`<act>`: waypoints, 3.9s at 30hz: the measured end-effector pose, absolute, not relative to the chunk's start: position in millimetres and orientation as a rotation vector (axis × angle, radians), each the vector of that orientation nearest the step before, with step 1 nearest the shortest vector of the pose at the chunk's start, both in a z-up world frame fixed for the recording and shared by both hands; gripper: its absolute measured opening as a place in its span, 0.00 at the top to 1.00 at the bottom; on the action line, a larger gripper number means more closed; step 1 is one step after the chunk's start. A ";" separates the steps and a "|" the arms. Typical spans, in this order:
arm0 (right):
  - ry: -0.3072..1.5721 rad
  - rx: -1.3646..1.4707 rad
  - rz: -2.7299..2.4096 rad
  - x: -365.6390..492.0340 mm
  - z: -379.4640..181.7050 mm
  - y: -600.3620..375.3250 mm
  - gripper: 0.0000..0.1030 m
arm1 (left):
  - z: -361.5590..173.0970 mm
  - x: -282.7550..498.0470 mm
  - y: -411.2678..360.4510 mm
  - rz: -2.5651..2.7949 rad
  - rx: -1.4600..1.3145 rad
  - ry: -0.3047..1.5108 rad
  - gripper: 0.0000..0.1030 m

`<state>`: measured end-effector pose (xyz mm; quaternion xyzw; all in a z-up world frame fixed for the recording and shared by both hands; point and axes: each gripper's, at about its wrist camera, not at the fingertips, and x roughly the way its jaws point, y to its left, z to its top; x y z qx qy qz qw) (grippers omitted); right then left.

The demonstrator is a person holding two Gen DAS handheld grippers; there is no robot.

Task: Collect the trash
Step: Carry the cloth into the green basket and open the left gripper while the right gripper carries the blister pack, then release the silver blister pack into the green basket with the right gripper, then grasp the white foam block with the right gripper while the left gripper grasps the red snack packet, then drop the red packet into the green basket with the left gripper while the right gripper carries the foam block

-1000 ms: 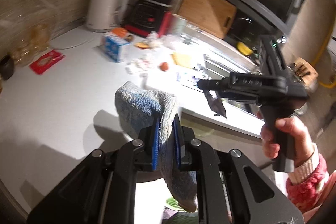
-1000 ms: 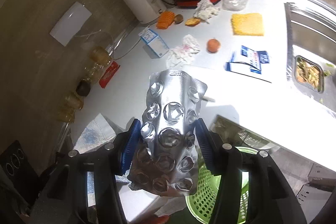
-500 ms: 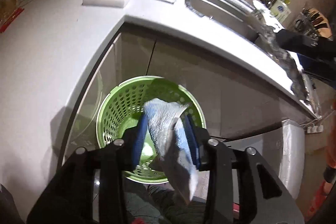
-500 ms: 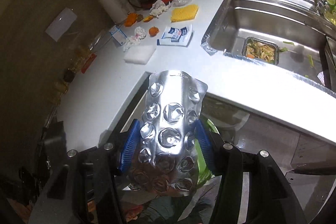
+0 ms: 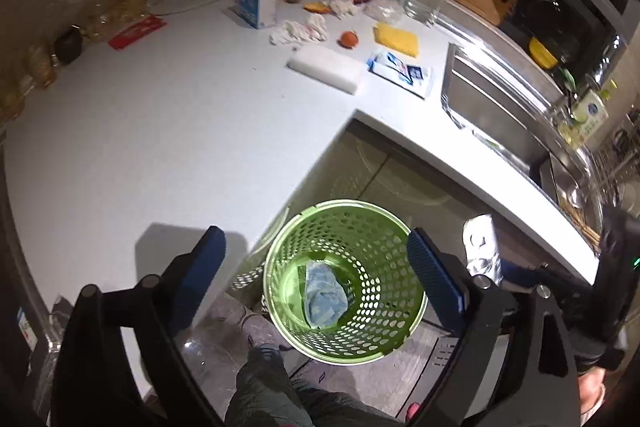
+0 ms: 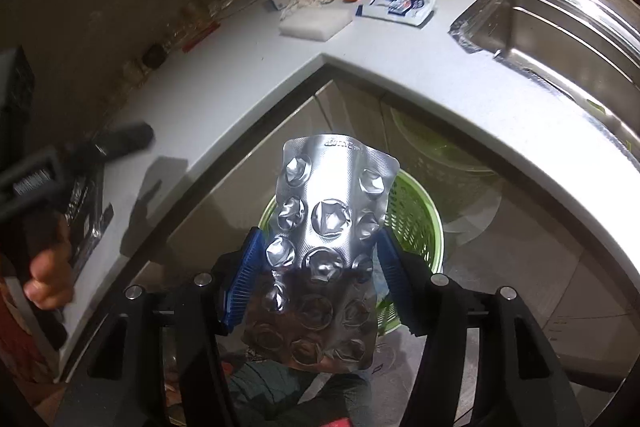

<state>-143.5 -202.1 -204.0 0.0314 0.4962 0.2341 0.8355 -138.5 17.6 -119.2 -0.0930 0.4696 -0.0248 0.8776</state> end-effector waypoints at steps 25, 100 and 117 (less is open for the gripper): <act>0.824 -0.349 0.675 40.8 -150.4 -90.3 0.02 | -100.2 -15.1 116.7 -0.059 -0.140 0.874 0.08; 0.996 0.011 0.869 153.5 -121.8 123.2 0.38 | -202.1 240.0 341.2 -0.109 0.062 1.036 0.86; 0.938 0.028 0.769 125.6 -107.7 57.3 0.38 | -137.6 182.1 248.5 -0.032 0.094 0.934 0.94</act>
